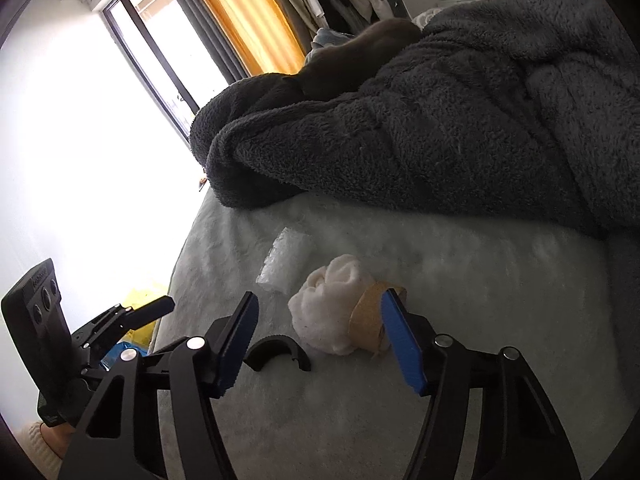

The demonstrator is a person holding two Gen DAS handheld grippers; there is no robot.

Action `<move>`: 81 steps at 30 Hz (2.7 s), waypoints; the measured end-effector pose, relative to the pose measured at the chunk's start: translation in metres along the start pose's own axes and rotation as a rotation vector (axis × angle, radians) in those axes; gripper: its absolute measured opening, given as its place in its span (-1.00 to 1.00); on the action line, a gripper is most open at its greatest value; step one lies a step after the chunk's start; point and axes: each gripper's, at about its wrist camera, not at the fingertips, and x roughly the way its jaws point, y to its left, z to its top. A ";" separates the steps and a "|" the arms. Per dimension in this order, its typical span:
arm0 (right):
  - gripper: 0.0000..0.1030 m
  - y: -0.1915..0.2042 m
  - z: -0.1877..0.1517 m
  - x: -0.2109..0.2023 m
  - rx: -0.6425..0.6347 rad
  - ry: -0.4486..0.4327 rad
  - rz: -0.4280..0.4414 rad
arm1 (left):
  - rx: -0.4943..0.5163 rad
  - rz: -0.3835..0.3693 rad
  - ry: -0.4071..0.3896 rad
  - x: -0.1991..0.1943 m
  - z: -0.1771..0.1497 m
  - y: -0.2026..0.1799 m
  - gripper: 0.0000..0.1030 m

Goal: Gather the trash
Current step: 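Move both tools back over the bed toward the black clip and tape roll, then grasp the black clip with the left tool while the right tool grasps the brown tape roll, then carry the black clip and tape roll over the teal bin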

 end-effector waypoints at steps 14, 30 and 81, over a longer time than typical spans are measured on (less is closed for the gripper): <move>0.23 -0.026 -0.008 -0.004 0.030 0.017 -0.037 | 0.045 -0.058 0.058 0.029 -0.006 -0.033 0.15; -0.14 -0.063 -0.020 0.007 0.123 0.052 -0.077 | 0.038 -0.095 0.099 0.045 -0.006 -0.046 -0.55; -0.92 0.052 0.028 0.028 -0.091 -0.045 -0.044 | -0.049 0.030 0.063 -0.019 -0.013 0.056 -0.85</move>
